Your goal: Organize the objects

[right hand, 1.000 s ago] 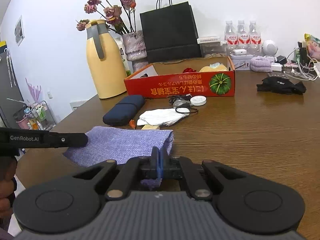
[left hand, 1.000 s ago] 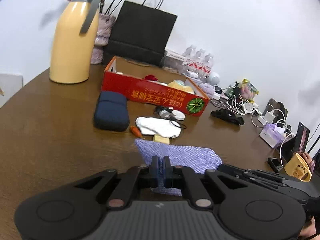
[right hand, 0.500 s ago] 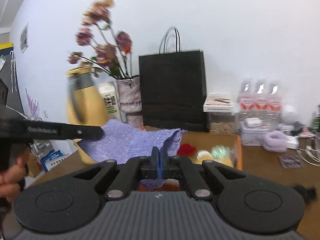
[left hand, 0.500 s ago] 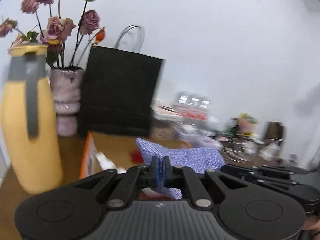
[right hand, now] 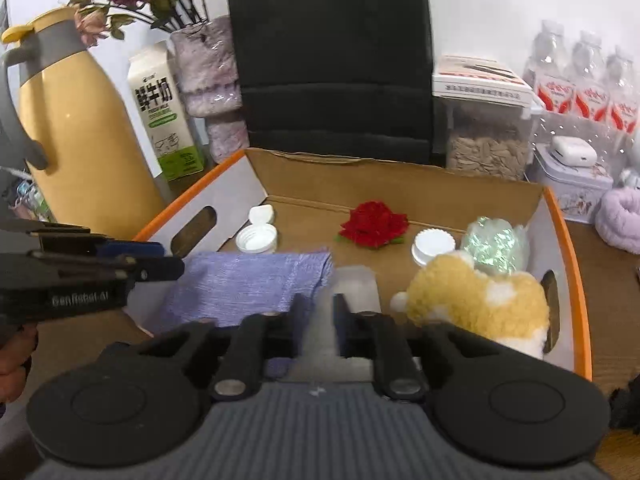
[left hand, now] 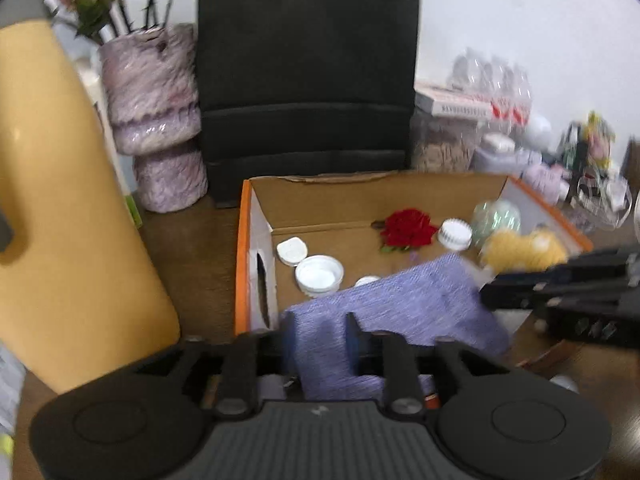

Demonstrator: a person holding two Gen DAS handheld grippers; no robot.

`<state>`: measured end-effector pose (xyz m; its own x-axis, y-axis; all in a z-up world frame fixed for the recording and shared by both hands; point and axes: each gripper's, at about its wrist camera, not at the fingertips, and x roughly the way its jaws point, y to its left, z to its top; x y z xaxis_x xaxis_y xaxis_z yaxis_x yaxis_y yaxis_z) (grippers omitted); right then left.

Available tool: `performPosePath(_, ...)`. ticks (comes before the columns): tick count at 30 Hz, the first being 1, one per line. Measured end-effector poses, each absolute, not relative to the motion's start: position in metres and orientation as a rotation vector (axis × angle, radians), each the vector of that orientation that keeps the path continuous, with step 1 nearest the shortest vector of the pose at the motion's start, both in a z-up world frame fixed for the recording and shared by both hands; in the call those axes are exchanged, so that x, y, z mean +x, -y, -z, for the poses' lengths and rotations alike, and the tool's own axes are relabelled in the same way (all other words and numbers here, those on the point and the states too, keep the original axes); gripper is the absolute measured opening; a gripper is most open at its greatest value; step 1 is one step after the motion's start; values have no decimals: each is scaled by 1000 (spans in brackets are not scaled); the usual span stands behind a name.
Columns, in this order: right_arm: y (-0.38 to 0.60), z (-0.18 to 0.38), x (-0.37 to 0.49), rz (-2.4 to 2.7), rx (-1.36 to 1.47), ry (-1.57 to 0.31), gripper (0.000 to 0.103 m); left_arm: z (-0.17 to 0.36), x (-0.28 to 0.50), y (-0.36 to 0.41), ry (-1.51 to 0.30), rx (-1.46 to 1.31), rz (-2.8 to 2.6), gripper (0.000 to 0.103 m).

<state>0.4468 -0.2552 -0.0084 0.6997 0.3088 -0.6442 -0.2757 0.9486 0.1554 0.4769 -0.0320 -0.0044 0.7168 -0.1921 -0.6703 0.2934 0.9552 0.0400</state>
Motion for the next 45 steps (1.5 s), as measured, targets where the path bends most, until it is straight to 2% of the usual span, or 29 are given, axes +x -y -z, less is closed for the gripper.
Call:
performPosePath(1,259,8,443,-314,59,-719,36,8,475,34,-723,165,266,39)
performPosePath(3,263,8,437,-295,72,-718,37,12,470,34,-736,165,243,15)
performPosePath(5,268,10,426,-274,65,-720,39,14,466,29,-778,104,225,4)
performPosePath(9,272,15,402,-207,-2,-699,50,14,437,29,-749,86,212,3)
performPosePath(10,274,15,398,-204,9,-695,50,13,433,30,-745,84,215,4)
performPosePath(13,280,6,385,-207,33,-697,54,9,418,28,-726,109,200,12)
performPosePath(15,280,-9,368,-205,25,-660,57,-3,402,23,-676,94,173,35)
performPosePath(16,280,-18,357,-209,16,-635,60,-14,387,18,-645,66,177,38)
performPosePath(18,279,-34,327,-221,-16,-574,81,-34,356,10,-595,20,199,58)
performPosePath(21,275,-44,265,-236,-56,-495,87,-54,287,2,-512,-34,227,76)
performPosePath(22,274,-43,245,-241,-53,-483,89,-55,257,0,-485,-45,247,78)
performPosePath(24,273,-36,203,-254,-42,-450,101,-52,209,2,-459,-48,242,79)
performPosePath(28,282,-4,117,-206,-23,-465,101,-31,105,-5,-415,-56,281,91)
performPosePath(31,304,11,63,-217,72,-534,101,-15,71,-17,-498,-38,303,91)
performPosePath(34,319,8,38,-163,38,-542,101,-7,63,-32,-536,-30,219,90)
performPosePath(37,320,-9,35,-87,26,-465,101,-14,68,-33,-498,-68,200,91)
performPosePath(41,309,-13,49,-104,24,-433,101,-16,88,-20,-478,-68,177,91)
performPosePath(45,297,1,80,-129,-8,-473,98,0,123,-15,-554,-33,164,91)
